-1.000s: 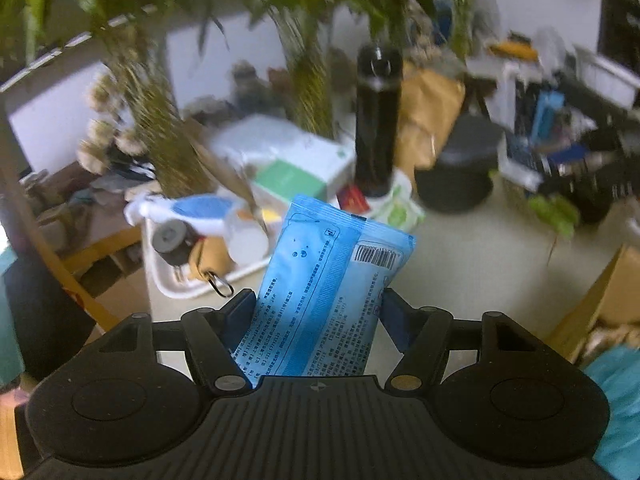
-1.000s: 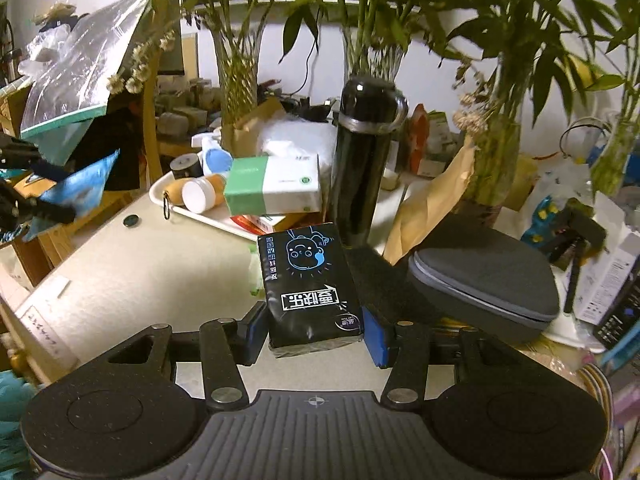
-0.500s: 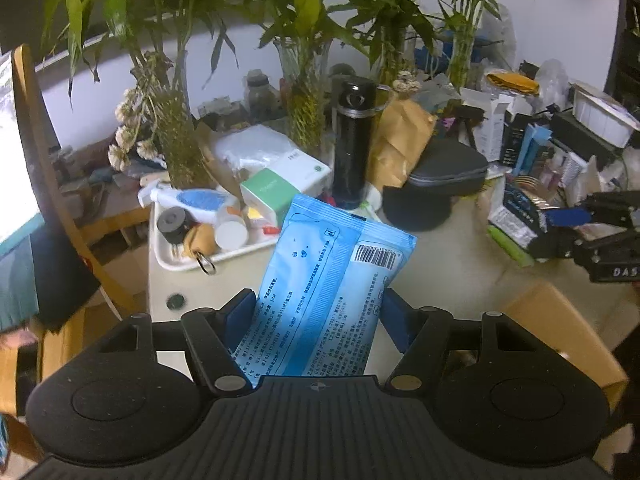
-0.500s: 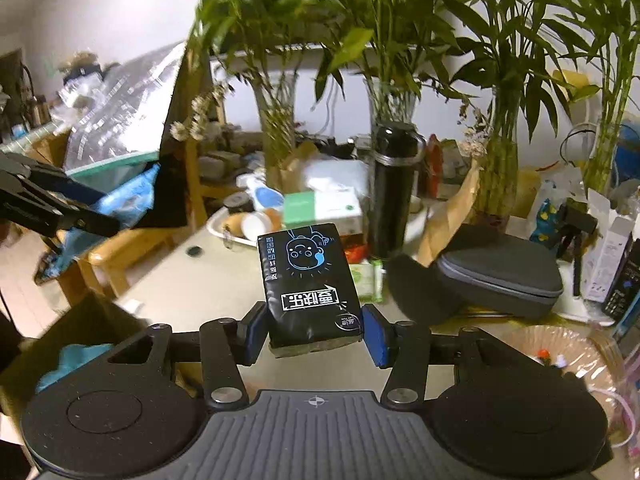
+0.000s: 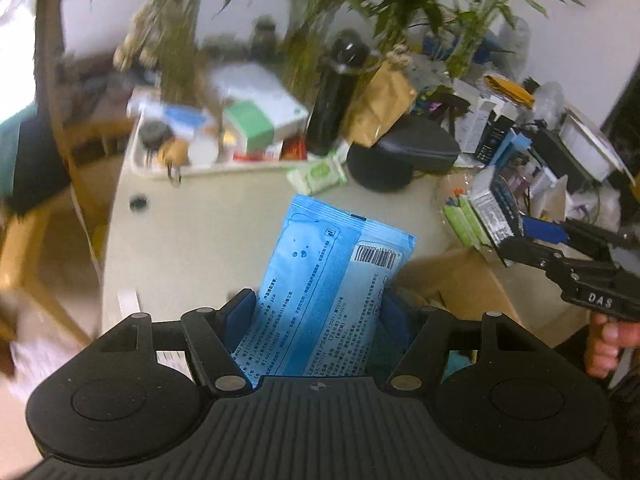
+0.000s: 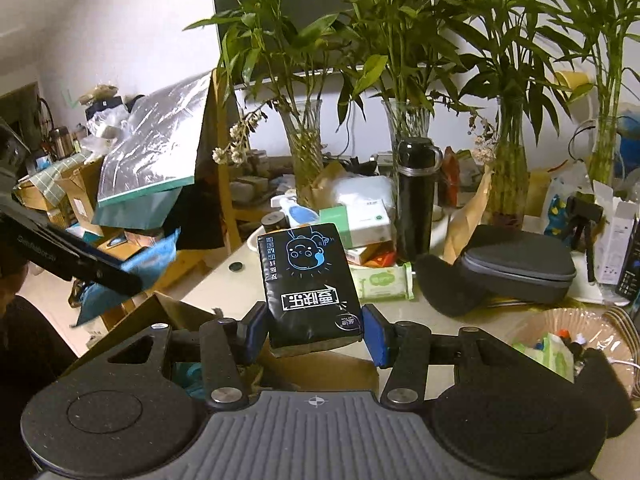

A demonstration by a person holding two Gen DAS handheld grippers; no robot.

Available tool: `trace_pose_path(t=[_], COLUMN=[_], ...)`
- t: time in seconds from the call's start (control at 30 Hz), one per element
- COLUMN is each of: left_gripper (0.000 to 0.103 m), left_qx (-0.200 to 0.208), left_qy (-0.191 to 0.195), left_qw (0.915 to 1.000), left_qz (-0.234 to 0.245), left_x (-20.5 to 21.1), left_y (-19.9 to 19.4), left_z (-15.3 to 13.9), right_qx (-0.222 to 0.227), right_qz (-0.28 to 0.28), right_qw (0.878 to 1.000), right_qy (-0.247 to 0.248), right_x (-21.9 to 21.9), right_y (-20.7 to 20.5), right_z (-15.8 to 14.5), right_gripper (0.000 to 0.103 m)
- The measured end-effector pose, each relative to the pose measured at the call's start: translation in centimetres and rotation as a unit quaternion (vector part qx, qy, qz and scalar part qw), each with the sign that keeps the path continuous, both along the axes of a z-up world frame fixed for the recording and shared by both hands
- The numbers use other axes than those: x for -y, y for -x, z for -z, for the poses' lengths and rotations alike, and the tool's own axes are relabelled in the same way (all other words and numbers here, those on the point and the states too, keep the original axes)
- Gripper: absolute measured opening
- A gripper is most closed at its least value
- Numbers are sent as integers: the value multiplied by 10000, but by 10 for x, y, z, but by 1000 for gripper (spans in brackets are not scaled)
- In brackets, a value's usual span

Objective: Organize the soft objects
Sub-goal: 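Carry the blue packet with the left gripper while the right gripper carries the tissue pack to the box, then open the left gripper dropping the blue packet into the box while the right gripper drops the tissue pack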

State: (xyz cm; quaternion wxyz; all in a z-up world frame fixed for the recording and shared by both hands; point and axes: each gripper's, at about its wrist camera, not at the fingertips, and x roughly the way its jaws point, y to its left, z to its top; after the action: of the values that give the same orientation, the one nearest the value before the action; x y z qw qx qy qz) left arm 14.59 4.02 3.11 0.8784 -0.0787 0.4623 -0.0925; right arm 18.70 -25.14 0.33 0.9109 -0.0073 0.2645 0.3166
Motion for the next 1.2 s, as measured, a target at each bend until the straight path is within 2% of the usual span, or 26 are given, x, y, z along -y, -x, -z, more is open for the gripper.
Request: trace_pose_path(t=[0.07, 0.13, 0.2, 0.27, 0.33, 0.37, 0.6, 0.73, 0.87, 1.03, 1.2], left_gripper=[67, 68, 69, 72, 76, 78, 80, 80, 80, 80, 80], left_qx=[-239, -633, -1058, -1415, -1484, -1419, -1000, -690, -285, 149, 331], left_qy=[299, 791, 1301, 1970, 2380, 2414, 2069, 1599, 890, 138, -120], left_qw=[9991, 9938, 9825, 9643, 9525, 9520, 9679, 9815, 9938, 9988, 9986], left_qz=[-167, -467, -810, -1064, -1188, -1236, -1016, -799, -596, -446, -397], left_x=[-4, -15, -26, -38, -45, -46, -35, -26, -13, -1, 1], left_y=[2, 4, 3, 4, 7, 10, 22, 27, 32, 39, 44], left_z=[4, 12, 23, 36, 44, 45, 32, 23, 15, 8, 5], right_qx=[-5, 25, 25, 39, 32, 31, -65, -119, -217, -427, -583], right_qz=[-17, -34, -32, -46, -39, -35, 8, 15, 45, 136, 153], right_qw=[10000, 10000, 10000, 9999, 9999, 9999, 9999, 9999, 9997, 9990, 9982], right_qy=[-34, -47, -59, -98, -112, -117, -87, -82, -44, 34, 32], right_x=[1, 0, 0, 1, 2, 3, 5, 5, 4, 2, 3], right_y=[4, 8, 11, 13, 15, 15, 20, 25, 30, 33, 34], right_z=[0, -1, -2, -2, -3, -3, 1, 3, 6, 11, 14], right_gripper=[53, 53, 53, 53, 53, 53, 53, 53, 53, 53, 53])
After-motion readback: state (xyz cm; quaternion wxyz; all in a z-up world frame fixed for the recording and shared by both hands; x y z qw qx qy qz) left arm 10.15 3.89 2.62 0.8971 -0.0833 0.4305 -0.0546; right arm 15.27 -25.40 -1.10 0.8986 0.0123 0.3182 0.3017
